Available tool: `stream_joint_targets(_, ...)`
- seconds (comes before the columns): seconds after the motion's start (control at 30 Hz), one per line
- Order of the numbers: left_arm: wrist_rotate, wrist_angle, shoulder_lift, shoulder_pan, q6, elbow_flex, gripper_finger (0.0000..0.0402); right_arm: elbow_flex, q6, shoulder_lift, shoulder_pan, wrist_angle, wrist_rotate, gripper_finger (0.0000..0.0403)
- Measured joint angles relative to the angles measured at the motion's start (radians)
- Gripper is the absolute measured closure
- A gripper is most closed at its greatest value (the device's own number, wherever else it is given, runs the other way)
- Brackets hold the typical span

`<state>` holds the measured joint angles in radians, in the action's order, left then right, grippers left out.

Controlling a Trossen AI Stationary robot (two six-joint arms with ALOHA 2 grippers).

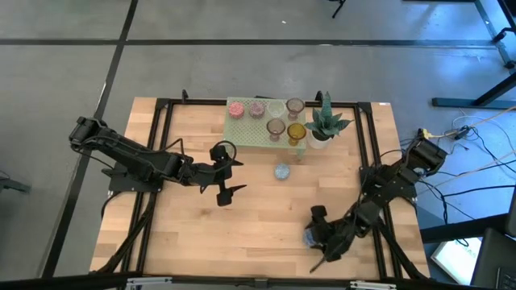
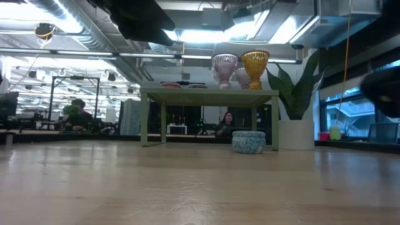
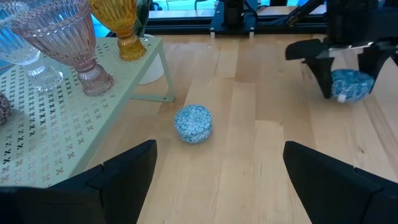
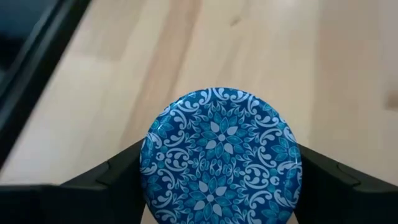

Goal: Pick & Place candle stick holders
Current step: Align the blue scented candle with the purple scented candle on the shelf

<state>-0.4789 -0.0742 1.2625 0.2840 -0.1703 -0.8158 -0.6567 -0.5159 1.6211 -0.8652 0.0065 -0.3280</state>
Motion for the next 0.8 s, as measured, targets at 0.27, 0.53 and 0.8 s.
stream_joint_targets(0.27, 0.023, 0.000, 0.000, 0.000, 0.000, 0.000, 0.0054, 0.000, 0.100, -0.001, 0.172, 0.148, -0.024, 0.0084)
stream_joint_targets(0.53, 0.043, 0.004, 0.000, 0.000, -0.013, 0.000, 0.0054, -0.006, 0.210, -0.002, 0.329, 0.337, -0.023, 0.0102)
stream_joint_targets(0.8, 0.000, -0.044, -0.002, 0.000, 0.052, 0.000, 0.0054, -0.214, 0.390, -0.002, 0.445, 0.164, -0.020, 0.0089)
